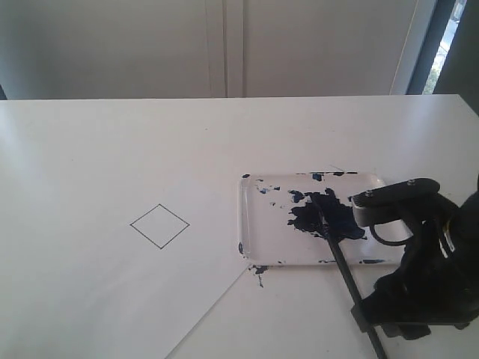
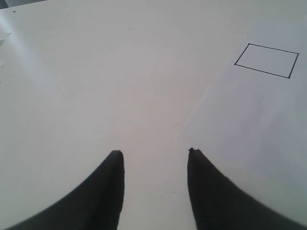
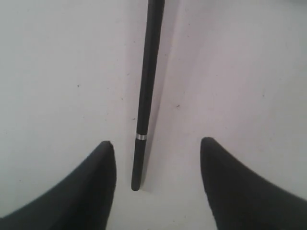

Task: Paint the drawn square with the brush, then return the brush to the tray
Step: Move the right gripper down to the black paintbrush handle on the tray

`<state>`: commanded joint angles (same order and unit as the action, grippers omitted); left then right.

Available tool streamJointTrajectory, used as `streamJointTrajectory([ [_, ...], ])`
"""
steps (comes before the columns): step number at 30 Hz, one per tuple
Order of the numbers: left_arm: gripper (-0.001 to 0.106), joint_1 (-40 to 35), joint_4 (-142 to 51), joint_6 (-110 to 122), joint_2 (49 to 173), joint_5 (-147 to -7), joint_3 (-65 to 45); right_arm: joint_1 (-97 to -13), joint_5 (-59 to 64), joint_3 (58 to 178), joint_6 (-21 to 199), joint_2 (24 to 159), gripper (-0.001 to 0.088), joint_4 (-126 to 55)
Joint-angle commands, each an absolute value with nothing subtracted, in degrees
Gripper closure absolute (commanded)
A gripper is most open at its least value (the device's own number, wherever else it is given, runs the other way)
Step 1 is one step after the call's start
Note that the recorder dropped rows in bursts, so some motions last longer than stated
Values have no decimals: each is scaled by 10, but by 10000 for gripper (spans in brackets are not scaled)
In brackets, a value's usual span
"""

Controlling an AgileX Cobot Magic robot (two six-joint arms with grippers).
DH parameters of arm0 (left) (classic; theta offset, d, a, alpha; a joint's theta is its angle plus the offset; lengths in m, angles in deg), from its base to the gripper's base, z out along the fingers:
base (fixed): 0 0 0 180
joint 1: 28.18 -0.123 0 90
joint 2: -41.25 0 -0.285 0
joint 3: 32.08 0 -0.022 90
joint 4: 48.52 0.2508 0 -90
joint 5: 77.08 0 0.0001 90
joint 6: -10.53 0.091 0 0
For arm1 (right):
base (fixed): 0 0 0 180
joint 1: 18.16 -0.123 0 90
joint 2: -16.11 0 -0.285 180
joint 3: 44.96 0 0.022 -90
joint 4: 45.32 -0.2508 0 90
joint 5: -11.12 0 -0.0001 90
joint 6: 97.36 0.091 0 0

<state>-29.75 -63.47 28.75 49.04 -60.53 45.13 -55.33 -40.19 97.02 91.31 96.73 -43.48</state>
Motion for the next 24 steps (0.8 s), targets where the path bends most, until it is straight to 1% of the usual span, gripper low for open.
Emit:
streamJointTrajectory([
  [9, 574, -298, -635, 287, 490, -605, 451, -553, -361, 938, 889, 1012, 339, -470],
  [15, 574, -298, -635, 287, 490, -605, 451, -553, -331, 922, 889, 1029, 374, -470],
  [24, 574, -298, -635, 287, 490, -605, 451, -553, -292, 909, 889, 1056, 374, -470],
])
